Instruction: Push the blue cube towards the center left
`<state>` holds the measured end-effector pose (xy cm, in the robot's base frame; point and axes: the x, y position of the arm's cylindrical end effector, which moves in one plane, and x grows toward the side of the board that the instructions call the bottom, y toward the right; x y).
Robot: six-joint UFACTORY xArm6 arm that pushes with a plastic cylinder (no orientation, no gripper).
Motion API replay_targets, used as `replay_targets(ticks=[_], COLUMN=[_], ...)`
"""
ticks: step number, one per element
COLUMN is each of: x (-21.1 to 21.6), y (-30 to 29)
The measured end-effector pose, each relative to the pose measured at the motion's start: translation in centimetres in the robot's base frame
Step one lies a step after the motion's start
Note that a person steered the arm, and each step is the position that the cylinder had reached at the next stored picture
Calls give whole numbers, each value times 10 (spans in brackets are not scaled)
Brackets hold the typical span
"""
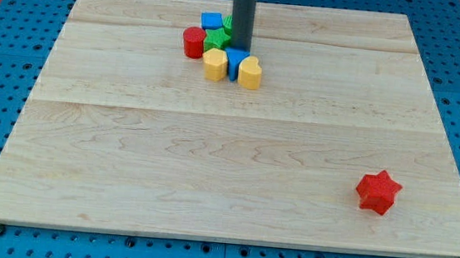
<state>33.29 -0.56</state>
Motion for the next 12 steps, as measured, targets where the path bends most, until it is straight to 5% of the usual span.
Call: replay_targets(ticks=[1, 4, 5, 6, 7, 9, 11, 12], x=[18, -18, -47, -84, -94, -94, -25, -65], y=[0, -11, 29, 11, -67, -122, -185, -203])
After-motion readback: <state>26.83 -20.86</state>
